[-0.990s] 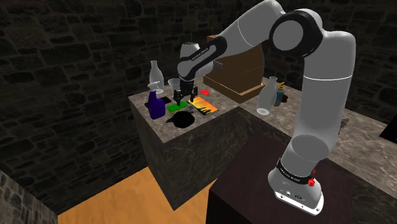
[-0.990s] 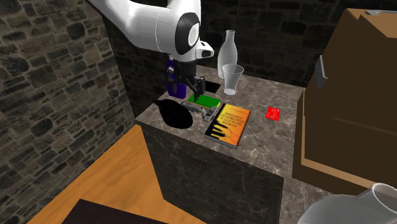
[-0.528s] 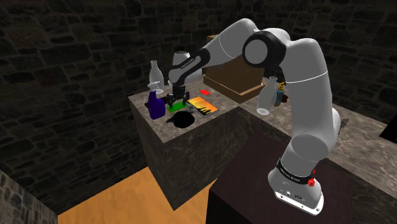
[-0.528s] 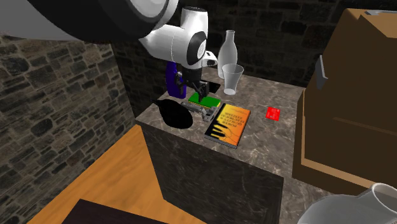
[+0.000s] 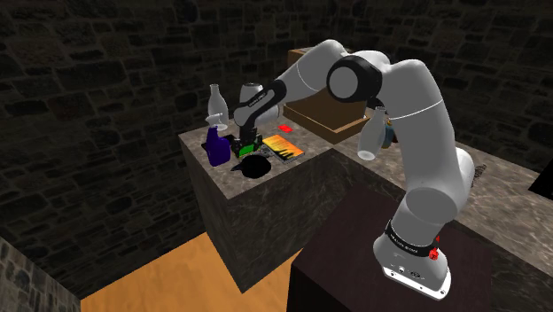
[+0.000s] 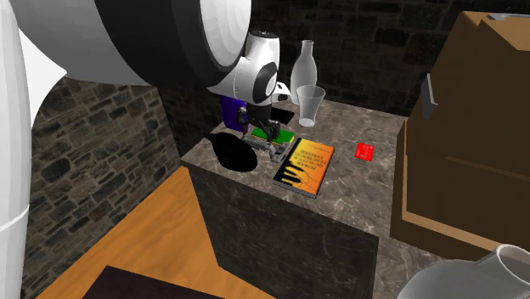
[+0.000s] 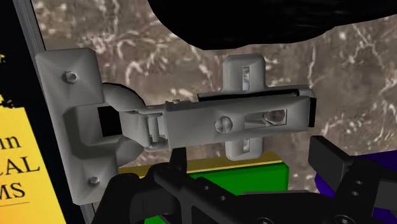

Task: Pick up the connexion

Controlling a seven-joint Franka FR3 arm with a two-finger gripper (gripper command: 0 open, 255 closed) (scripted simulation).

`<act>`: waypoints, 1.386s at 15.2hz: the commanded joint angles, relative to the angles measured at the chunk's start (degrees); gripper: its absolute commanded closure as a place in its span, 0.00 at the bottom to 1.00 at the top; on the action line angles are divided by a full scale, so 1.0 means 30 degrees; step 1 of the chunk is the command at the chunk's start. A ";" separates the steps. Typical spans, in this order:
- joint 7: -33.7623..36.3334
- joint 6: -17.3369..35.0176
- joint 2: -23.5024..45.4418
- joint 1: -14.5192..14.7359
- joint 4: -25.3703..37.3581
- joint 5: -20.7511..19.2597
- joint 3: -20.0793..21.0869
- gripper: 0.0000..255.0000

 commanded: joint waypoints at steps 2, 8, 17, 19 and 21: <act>-0.0029 0.0240 0.0348 0.0000 0.0117 0.0008 0.0006 0.00; -0.0034 0.0243 0.0331 -0.0004 0.0096 0.0010 0.0006 1.00; 0.0077 -0.0608 -0.0492 0.0007 0.0128 -0.0036 -0.0022 1.00; 0.0119 -0.0961 -0.0808 0.0009 0.0165 -0.0053 -0.0032 1.00; 0.0163 -0.1324 -0.1109 0.0010 0.0229 -0.0072 -0.0042 1.00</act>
